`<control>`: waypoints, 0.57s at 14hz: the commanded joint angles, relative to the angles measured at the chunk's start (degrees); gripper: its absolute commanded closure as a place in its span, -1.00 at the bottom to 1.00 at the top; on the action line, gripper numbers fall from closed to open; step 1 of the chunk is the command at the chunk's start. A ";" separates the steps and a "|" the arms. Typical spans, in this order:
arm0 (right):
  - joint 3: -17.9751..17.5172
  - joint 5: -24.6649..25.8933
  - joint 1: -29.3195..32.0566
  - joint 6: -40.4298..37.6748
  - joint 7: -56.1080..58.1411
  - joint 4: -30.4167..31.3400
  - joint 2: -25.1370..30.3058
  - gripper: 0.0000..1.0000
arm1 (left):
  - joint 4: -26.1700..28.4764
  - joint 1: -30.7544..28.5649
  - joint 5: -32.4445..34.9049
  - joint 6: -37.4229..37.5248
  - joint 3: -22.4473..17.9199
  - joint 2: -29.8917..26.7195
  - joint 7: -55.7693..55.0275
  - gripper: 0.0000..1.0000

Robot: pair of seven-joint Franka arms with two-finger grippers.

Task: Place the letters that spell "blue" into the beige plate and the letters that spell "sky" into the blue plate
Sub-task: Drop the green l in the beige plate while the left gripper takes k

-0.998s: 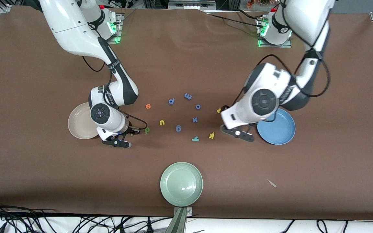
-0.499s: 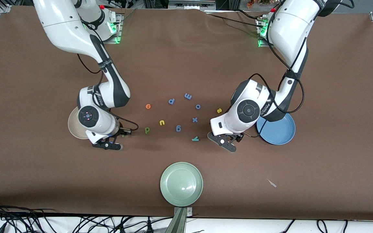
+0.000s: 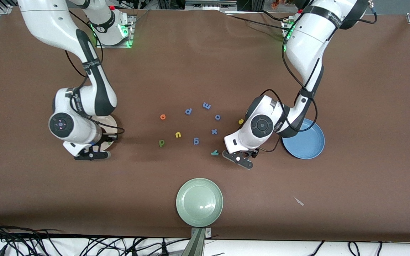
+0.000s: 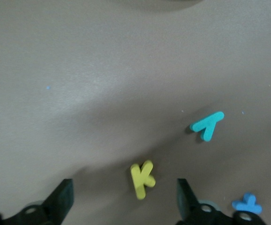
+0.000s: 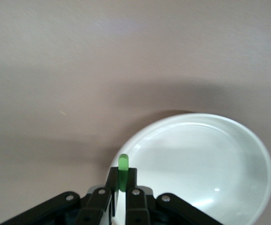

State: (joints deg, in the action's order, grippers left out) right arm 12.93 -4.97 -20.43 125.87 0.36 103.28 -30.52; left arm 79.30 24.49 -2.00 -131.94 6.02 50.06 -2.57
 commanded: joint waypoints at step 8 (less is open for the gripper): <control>1.14 -1.19 -1.10 8.28 3.26 11.35 6.62 -1.00 | -0.99 2.23 0.60 -1.57 -1.36 2.59 -4.03 0.61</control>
State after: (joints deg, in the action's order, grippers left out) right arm 14.57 -5.32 -20.79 138.61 6.26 116.21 -25.85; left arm 79.13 26.20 -2.00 -133.75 5.17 51.95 -5.66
